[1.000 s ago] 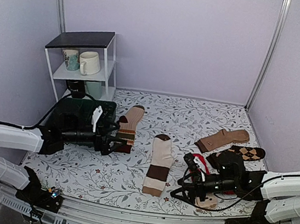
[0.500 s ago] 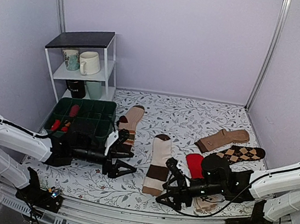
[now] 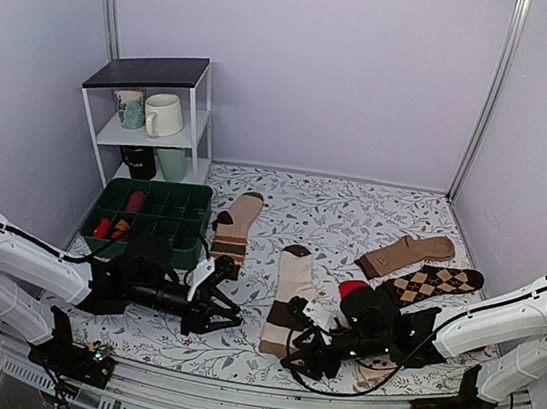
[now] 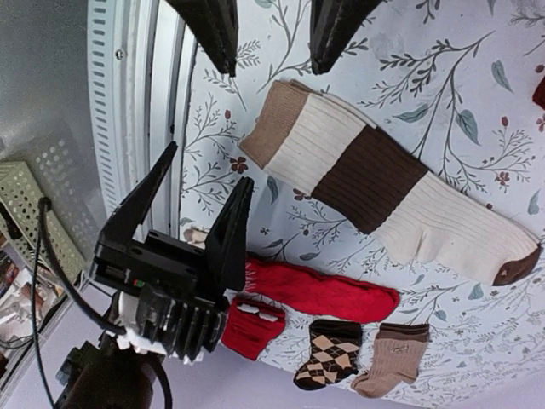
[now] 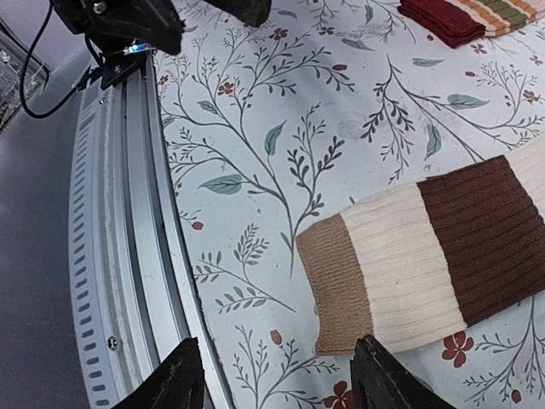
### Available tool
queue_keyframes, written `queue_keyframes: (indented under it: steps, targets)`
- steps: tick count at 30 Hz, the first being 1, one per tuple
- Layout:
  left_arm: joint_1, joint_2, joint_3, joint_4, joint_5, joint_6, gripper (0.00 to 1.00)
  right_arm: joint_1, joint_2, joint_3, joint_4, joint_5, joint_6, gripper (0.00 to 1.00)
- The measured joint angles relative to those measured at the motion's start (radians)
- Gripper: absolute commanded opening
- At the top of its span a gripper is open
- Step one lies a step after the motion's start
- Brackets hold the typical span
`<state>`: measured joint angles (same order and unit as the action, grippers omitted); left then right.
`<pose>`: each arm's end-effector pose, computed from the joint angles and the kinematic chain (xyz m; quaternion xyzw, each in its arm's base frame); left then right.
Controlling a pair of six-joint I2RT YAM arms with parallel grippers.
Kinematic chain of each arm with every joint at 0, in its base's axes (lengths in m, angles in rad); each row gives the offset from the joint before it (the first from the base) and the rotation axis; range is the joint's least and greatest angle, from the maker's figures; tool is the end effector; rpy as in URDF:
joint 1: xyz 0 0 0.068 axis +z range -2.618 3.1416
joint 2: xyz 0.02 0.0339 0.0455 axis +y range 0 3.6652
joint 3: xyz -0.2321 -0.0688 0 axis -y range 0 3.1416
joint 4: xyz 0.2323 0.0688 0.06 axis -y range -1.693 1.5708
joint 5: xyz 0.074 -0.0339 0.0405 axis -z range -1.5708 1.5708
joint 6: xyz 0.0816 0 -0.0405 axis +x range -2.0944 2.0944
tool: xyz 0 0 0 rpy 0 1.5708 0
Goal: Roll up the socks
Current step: Roll a pair of socks at the center of the board.
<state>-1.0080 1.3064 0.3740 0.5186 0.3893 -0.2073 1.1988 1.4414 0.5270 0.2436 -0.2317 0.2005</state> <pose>0.1247 -0.2557 0.1266 0.4176 0.7153 -0.4392 0.3479 0.0914 0.2858 0.1009 -0.4723 0.7612 0.3578 0.2635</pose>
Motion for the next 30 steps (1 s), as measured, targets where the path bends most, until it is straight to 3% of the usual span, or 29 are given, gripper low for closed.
queue_keyframes:
  steps: [2, 6, 15, 30]
  targets:
    - [0.000, 0.000, 0.000, 0.000, -0.002, -0.003, 0.50, 0.001, 0.006, 0.003, -0.005, 0.013, -0.007, 0.59]
    - [-0.005, 0.004, -0.003, 0.005, -0.009, -0.010, 0.57, 0.003, 0.009, 0.007, -0.005, 0.019, -0.016, 0.59]
    - [-0.006, 0.033, -0.007, 0.020, -0.013, -0.015, 0.63, 0.048, 0.071, 0.045, -0.005, 0.046, -0.026, 0.62]
    - [-0.006, 0.036, -0.013, 0.023, -0.021, -0.016, 0.64, 0.057, 0.131, 0.059, -0.008, 0.175, -0.075, 0.65]
